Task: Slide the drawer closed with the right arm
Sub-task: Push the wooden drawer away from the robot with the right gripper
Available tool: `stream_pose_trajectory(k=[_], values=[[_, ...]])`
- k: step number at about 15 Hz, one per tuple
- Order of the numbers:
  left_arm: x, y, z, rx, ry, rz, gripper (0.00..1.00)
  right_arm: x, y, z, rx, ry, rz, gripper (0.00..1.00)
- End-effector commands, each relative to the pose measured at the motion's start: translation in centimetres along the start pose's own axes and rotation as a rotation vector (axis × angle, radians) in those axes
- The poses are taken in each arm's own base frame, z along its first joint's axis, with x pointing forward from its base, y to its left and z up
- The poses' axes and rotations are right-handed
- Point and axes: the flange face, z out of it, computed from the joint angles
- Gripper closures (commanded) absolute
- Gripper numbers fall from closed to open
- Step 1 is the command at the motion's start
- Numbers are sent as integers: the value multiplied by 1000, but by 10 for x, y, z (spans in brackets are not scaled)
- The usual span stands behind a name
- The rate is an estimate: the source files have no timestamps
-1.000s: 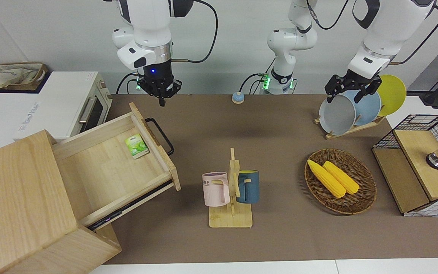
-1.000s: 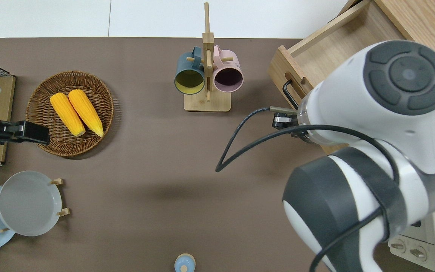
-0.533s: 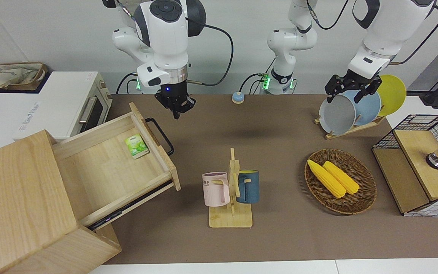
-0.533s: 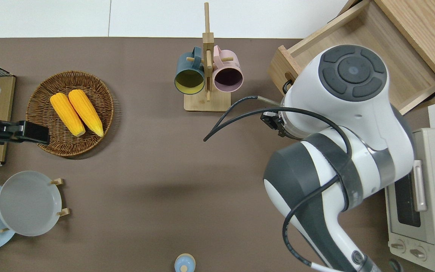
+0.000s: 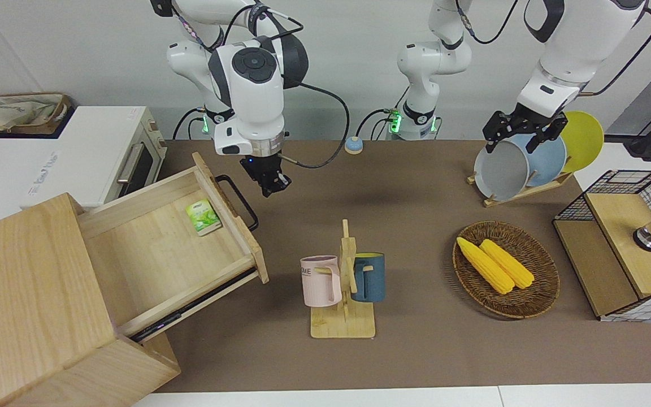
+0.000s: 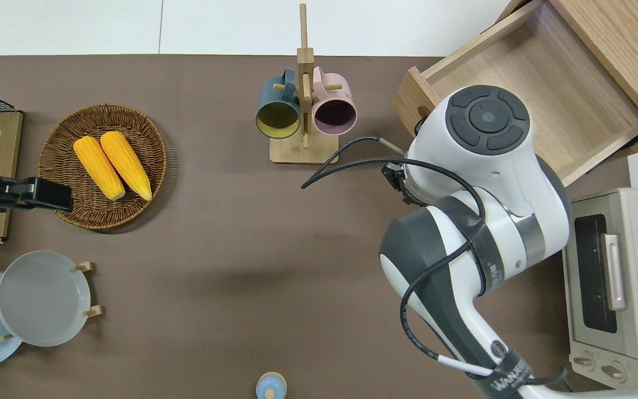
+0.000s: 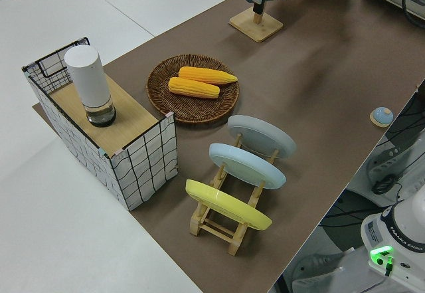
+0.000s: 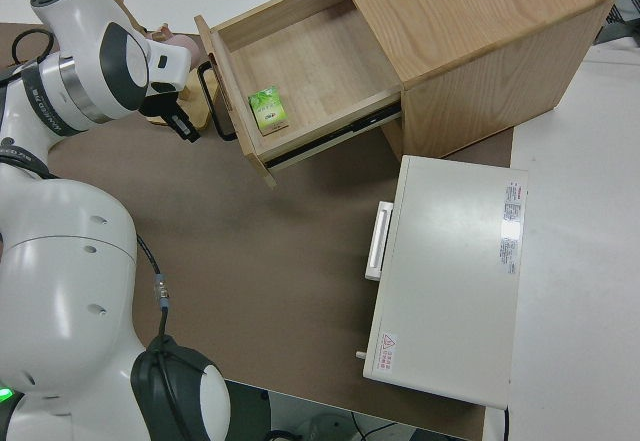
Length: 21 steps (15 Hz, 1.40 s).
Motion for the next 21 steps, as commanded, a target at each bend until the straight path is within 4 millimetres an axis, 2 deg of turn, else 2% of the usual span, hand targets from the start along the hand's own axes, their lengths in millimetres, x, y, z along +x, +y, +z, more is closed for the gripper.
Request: stream_pose_trajectory(k=[1,10,13,16,21], values=[[1,-1,-4,16,-5,11,7,13,-1,18,13,-10,67,1000],[1,-1,-3,16,-7,11,7,49,11,29,14,-4,108,1000],[1,-1,-3,16,-7,11,7,73,14,36,21,-6,134,1000],[1,-1,-3,16,-7,11,7,102,22,36,45,-2,175,1000],[1,-1,-4,16,-5,11,7,138,31,35,86,13,226,1000]])
